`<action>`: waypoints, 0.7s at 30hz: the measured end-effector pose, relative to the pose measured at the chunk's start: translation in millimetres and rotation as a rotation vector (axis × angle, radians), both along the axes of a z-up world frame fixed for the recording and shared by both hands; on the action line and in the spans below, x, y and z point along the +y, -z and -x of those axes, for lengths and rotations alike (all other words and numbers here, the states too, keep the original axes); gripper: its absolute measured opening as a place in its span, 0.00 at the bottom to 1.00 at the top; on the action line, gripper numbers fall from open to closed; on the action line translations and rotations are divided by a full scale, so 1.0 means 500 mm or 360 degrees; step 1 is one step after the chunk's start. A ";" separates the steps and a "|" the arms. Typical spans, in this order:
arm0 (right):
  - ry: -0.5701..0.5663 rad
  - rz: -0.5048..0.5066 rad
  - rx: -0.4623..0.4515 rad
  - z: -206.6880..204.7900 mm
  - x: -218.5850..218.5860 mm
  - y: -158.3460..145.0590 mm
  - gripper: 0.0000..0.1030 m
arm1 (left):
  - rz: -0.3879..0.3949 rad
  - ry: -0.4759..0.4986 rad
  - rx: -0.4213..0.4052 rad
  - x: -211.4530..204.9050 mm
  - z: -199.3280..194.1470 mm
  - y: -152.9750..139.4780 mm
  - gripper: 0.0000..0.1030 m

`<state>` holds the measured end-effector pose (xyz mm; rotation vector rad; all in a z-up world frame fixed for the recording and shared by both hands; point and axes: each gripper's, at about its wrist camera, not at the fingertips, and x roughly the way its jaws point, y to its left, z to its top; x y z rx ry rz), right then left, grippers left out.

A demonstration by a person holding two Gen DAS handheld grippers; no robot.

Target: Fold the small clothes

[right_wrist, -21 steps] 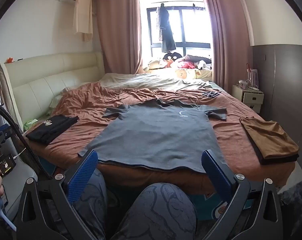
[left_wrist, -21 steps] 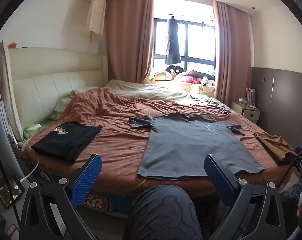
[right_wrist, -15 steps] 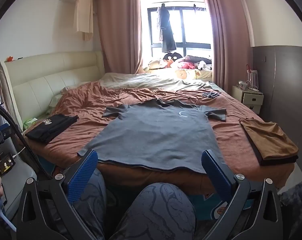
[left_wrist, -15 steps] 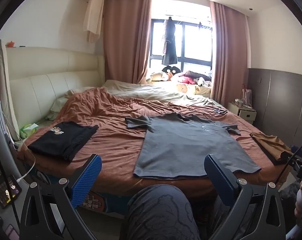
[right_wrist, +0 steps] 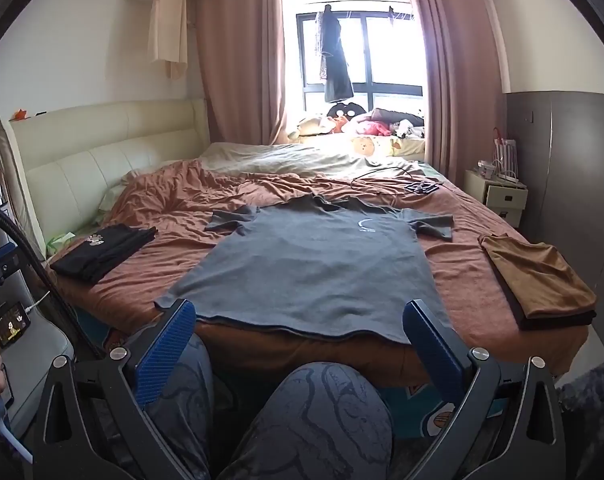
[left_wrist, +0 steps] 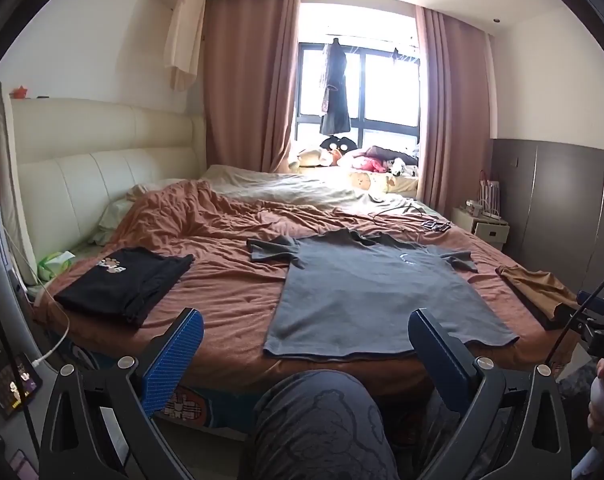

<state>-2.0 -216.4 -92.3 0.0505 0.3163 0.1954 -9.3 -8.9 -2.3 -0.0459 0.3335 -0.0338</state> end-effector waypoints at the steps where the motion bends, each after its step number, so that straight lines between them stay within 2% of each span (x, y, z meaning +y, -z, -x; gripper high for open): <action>1: 0.0001 0.0004 -0.0002 0.001 0.000 0.000 1.00 | -0.0003 -0.0001 0.0000 -0.002 0.001 0.001 1.00; 21: 0.0029 0.0031 -0.0001 0.009 0.010 -0.003 1.00 | 0.0007 0.0003 -0.0023 0.010 0.014 -0.002 1.00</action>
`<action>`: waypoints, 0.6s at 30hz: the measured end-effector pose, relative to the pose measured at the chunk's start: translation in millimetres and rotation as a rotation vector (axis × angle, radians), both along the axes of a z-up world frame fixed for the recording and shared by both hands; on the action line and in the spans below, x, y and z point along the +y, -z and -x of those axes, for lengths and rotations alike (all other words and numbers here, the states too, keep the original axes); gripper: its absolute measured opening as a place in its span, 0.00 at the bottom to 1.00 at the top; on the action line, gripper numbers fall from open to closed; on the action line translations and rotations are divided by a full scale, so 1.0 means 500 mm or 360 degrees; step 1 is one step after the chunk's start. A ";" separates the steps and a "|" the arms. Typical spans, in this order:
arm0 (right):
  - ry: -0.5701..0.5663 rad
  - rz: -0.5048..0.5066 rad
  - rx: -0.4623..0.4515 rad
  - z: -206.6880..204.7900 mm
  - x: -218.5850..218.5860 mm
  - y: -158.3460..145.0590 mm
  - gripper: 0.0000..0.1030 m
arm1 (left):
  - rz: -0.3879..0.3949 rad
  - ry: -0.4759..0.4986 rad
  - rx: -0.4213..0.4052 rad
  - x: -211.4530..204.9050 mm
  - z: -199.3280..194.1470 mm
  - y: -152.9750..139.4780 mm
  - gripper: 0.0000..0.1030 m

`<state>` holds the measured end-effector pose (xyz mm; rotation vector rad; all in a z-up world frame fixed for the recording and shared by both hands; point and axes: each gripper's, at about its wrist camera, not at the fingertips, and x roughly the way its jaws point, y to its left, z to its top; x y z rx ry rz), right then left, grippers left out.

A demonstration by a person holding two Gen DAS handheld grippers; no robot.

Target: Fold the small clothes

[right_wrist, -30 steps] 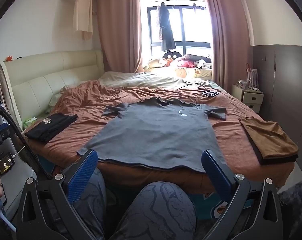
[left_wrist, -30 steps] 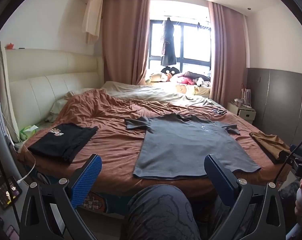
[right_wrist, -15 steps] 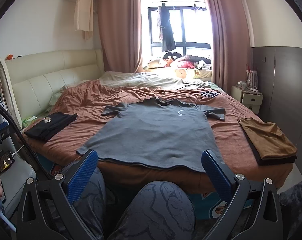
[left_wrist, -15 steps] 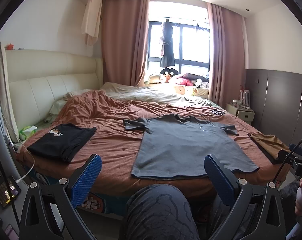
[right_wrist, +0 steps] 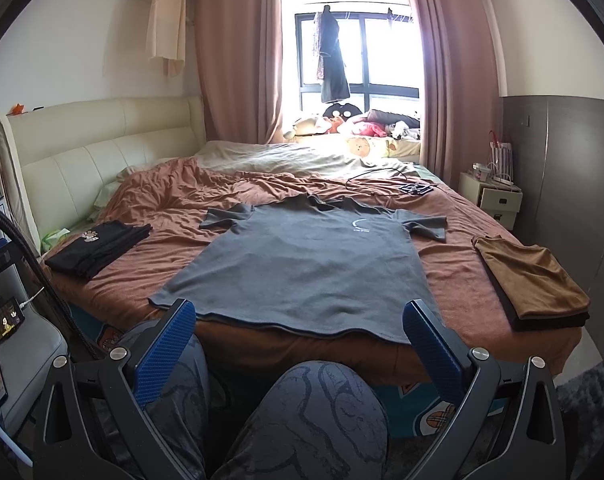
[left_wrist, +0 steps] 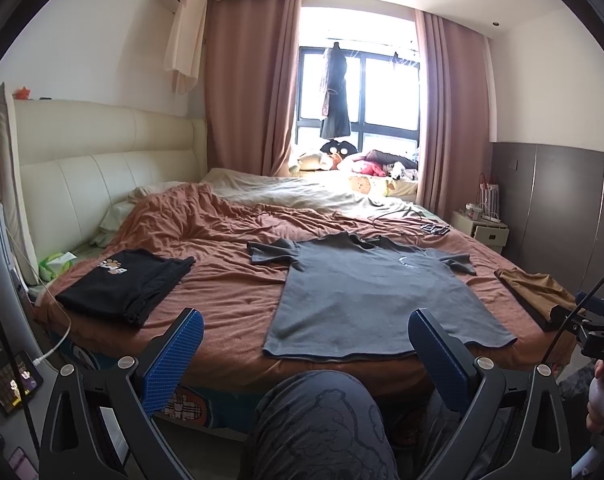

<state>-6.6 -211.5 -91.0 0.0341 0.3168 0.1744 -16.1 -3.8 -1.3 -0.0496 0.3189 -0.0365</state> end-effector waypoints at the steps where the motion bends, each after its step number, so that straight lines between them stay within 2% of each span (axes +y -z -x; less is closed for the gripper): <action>1: -0.0001 -0.0001 0.0000 0.001 0.000 0.000 1.00 | 0.0000 -0.0001 -0.0004 0.001 0.000 0.000 1.00; 18: -0.0007 0.0006 0.0002 0.001 0.000 0.000 1.00 | 0.0011 0.0005 -0.0008 0.000 0.006 0.005 1.00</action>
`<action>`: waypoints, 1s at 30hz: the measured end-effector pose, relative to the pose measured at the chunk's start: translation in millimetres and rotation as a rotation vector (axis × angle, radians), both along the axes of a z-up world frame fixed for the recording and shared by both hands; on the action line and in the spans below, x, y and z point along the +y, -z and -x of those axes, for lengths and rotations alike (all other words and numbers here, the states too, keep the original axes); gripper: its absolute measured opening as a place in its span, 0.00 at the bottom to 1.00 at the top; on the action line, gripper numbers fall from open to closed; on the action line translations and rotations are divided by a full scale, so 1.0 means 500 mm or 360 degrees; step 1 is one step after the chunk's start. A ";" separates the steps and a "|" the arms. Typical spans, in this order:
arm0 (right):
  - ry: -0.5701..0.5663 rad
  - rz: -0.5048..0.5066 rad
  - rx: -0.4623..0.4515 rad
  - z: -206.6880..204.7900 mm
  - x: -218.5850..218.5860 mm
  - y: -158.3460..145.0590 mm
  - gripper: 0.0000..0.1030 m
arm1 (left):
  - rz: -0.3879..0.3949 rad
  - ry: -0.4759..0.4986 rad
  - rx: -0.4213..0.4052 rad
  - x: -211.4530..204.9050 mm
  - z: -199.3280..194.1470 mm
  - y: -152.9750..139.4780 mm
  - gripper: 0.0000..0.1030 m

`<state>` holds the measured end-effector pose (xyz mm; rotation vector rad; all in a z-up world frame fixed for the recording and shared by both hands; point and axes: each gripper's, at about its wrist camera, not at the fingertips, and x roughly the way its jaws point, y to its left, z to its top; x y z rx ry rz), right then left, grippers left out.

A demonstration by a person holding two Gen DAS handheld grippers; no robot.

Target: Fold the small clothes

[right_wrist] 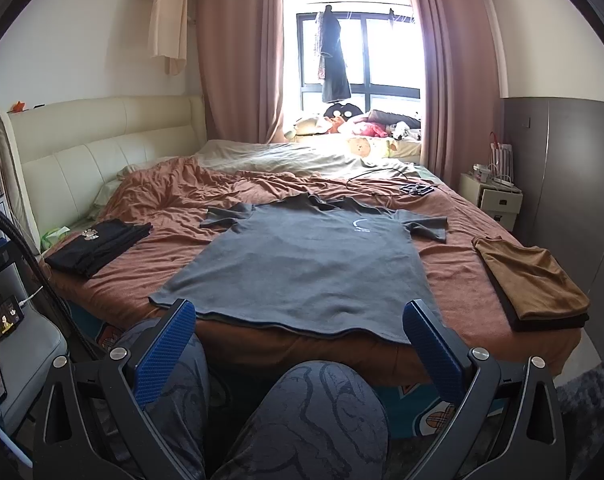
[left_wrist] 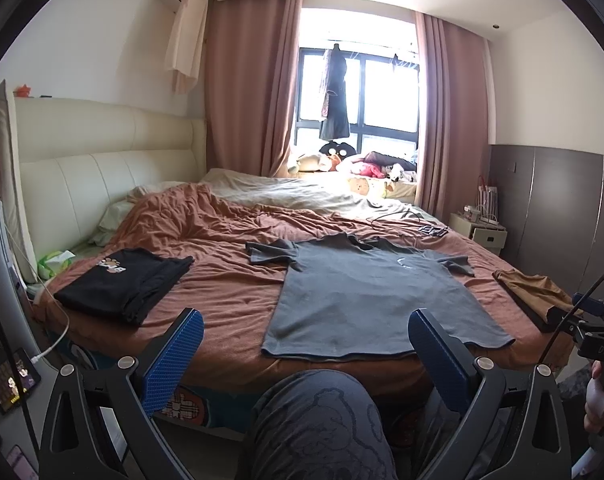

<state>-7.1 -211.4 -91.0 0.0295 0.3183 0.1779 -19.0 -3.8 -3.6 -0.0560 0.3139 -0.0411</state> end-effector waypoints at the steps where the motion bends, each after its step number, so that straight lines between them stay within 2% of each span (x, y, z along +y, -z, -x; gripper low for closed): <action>1: 0.0001 0.0000 0.0000 -0.001 0.000 -0.001 1.00 | 0.0001 0.0001 -0.0001 0.000 0.000 0.000 1.00; 20: 0.0002 0.0001 0.0004 -0.004 0.006 -0.006 1.00 | 0.0010 -0.0002 -0.0001 0.005 0.002 -0.001 1.00; 30: -0.0015 0.0006 0.0038 -0.032 0.007 -0.026 1.00 | 0.0049 0.0005 0.0034 0.028 -0.031 -0.020 1.00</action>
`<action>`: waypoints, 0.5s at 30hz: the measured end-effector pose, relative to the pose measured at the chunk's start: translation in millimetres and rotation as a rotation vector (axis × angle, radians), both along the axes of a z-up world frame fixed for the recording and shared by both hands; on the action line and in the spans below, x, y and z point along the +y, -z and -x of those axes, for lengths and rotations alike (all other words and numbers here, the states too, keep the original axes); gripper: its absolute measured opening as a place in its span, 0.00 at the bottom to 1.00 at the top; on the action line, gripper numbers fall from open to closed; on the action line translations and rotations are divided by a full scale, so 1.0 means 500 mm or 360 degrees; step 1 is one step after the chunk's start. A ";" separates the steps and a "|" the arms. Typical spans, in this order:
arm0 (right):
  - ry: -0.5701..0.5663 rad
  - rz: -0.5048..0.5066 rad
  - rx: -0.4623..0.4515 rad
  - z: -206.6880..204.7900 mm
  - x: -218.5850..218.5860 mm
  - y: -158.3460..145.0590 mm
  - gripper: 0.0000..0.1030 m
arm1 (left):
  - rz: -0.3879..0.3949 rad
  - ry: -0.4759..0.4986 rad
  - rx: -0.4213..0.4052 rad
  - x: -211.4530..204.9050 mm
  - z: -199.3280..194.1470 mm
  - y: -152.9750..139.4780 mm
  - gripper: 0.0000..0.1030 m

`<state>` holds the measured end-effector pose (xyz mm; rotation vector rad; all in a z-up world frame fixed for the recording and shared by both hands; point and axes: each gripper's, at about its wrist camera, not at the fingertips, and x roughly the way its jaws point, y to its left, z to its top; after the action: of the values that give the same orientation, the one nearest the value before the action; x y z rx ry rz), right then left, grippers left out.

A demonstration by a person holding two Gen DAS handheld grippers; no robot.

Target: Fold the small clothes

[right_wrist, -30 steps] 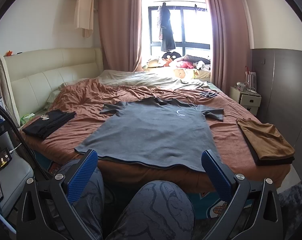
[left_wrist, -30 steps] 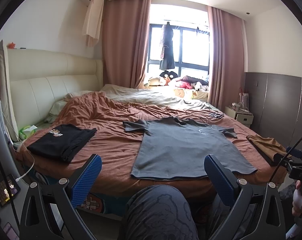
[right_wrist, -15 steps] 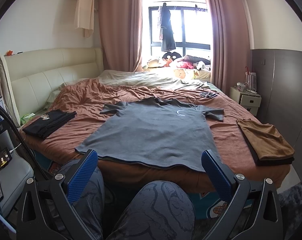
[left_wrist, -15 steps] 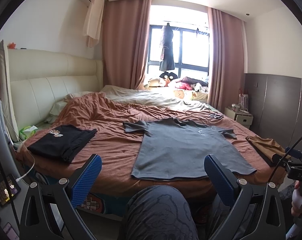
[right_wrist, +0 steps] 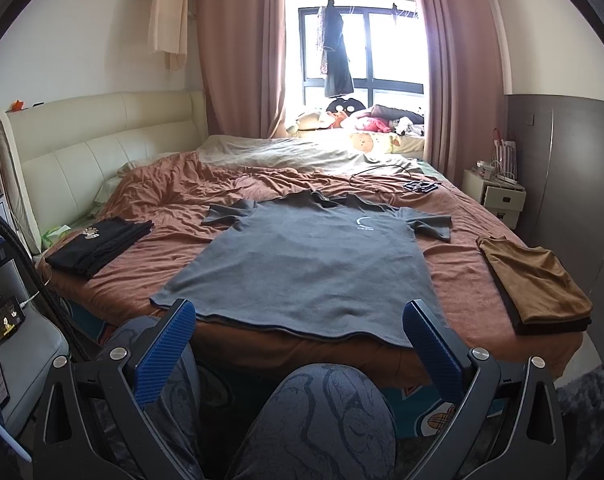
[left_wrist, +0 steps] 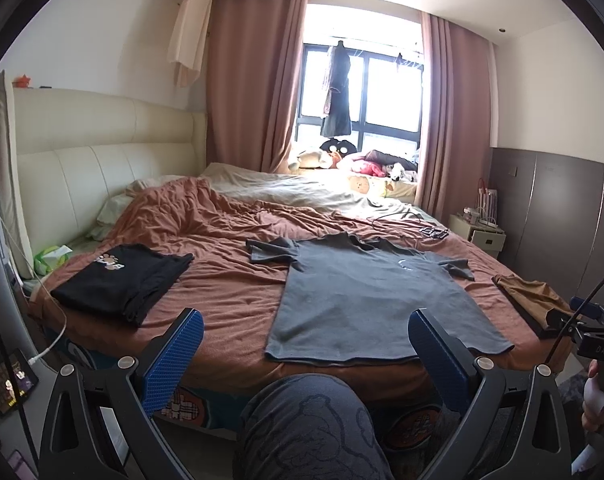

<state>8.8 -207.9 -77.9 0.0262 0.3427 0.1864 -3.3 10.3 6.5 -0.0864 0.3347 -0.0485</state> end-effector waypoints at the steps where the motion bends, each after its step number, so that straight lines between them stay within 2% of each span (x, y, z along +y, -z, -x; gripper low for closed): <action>1: -0.0003 0.0005 -0.0001 -0.006 0.001 -0.005 1.00 | 0.0002 -0.0001 0.0003 0.004 -0.006 -0.002 1.00; 4: -0.0014 0.0029 -0.0026 -0.023 0.004 -0.011 1.00 | -0.0014 -0.0045 0.0003 0.013 -0.026 -0.008 1.00; 15: -0.0106 -0.0048 -0.0028 -0.145 -0.014 -0.015 1.00 | -0.0022 -0.0106 -0.0011 0.033 -0.126 -0.042 1.00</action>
<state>81.2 -214.9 -70.6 0.0428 0.3232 0.2575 59.8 26.9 27.8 -0.0833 0.3248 0.0196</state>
